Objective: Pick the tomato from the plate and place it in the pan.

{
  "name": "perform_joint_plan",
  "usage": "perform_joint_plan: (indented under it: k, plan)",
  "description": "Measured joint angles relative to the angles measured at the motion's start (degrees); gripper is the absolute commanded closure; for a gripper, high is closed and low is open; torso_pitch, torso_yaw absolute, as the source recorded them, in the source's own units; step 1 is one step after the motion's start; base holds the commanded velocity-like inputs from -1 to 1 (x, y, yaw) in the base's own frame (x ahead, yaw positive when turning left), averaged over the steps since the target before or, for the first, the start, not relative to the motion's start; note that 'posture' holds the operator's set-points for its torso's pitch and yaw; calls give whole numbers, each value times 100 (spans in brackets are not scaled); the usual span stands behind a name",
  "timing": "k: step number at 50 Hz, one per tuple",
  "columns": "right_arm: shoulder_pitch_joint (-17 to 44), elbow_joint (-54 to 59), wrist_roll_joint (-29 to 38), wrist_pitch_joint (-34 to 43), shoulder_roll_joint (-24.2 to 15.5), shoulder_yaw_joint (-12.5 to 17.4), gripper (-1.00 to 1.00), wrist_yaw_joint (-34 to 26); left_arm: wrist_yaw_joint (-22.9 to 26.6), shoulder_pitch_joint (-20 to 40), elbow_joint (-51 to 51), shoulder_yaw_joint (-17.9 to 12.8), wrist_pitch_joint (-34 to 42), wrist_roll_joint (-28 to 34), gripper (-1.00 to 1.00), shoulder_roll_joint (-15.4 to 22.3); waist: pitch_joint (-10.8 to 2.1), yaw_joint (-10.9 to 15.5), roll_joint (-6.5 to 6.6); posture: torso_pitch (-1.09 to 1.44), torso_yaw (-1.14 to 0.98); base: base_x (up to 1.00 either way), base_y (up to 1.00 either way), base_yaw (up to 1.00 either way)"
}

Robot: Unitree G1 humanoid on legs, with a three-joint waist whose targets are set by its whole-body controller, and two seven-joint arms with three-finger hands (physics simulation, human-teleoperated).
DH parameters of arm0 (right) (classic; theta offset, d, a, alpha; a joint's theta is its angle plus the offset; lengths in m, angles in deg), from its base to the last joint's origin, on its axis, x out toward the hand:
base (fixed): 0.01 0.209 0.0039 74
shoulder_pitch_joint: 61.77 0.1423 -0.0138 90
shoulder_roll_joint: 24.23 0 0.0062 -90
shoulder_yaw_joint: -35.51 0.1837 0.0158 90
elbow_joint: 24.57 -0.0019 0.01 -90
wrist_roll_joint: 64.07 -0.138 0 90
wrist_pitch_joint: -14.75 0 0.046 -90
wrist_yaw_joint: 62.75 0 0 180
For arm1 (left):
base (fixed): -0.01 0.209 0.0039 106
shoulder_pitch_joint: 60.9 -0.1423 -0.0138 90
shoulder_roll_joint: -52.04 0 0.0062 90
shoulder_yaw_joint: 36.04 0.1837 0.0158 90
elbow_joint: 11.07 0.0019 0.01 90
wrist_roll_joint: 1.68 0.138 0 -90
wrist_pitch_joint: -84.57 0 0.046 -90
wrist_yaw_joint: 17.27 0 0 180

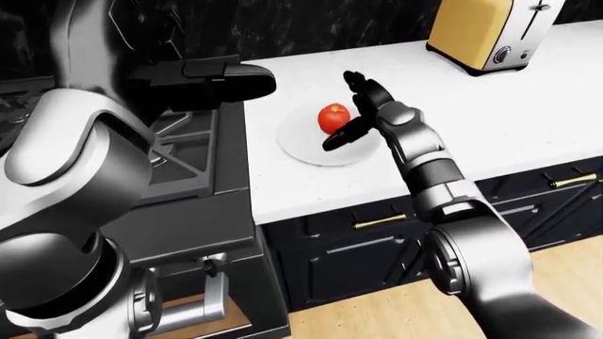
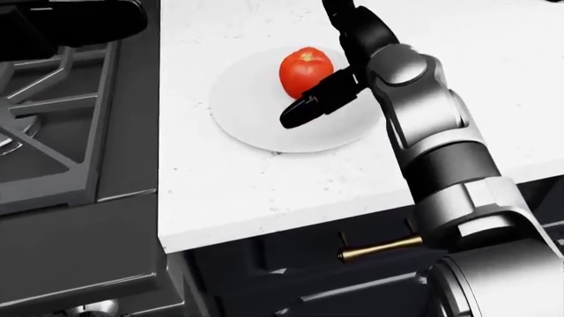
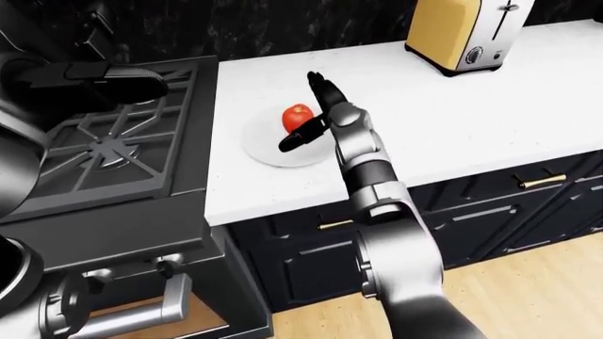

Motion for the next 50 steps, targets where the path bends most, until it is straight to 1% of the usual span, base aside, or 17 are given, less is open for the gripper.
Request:
perform_joint_plan:
  k: [1,2,4,10,11,12,14,18,21,32,33,34,37,50]
  plan:
    - [-2,6,3,-2,1,1,-86,0,7,-8,3,5,-12,3,-100,5,0,1,1,0,0,0,0,0]
    - [2,22,7,-7,2,3,-85,1,12,-16,6,8,-20,7,-100,7,1,1,2,0,0,0,0,0]
    - [18,60,14,-16,8,7,-88,7,23,-22,19,11,-30,15,-100,10,3,0,3,0,0,0,0,0]
    - [16,123,23,-78,29,4,-86,24,24,-17,21,21,-33,18,-100,3,1,3,4,0,0,0,0,0]
    - [13,130,23,-84,29,5,-79,26,23,-17,18,20,-33,18,-100,1,1,3,4,0,0,0,0,0]
    - [12,139,25,-92,27,5,-77,28,20,-12,18,18,-30,15,-100,0,2,4,4,0,0,0,0,0]
    - [14,160,32,-104,25,5,-87,32,12,-1,19,12,-23,5,-100,3,2,4,4,0,0,0,0,0]
    - [33,192,43,-116,21,6,-88,41,7,0,17,13,-24,1,-100,4,2,3,6,0,0,0,0,0]
    - [81,265,45,-142,21,16,-83,62,-15,12,13,8,-9,-25,-100,8,0,2,8,0,0,0,0,0]
    - [285,788,52,-380,-6,48,-81,174,-14,-3,21,18,-35,-41,-100,27,-10,-2,11,0,0,0,0,0]
    - [295,837,56,-396,-9,51,-79,182,-11,-6,20,19,-40,-37,-100,27,-10,-2,12,0,0,0,0,0]
    - [305,880,60,-409,-11,52,-70,188,-9,-8,20,21,-43,-32,-100,24,-9,-2,12,0,0,0,0,0]
    - [346,1003,79,-449,-11,54,-65,207,-13,4,22,21,-32,-36,-100,18,-5,-5,13,0,0,0,0,0]
    - [379,1199,162,-600,-15,65,-64,292,-32,3,3,23,-36,-55,-100,22,-10,-4,15,0,0,0,0,0]
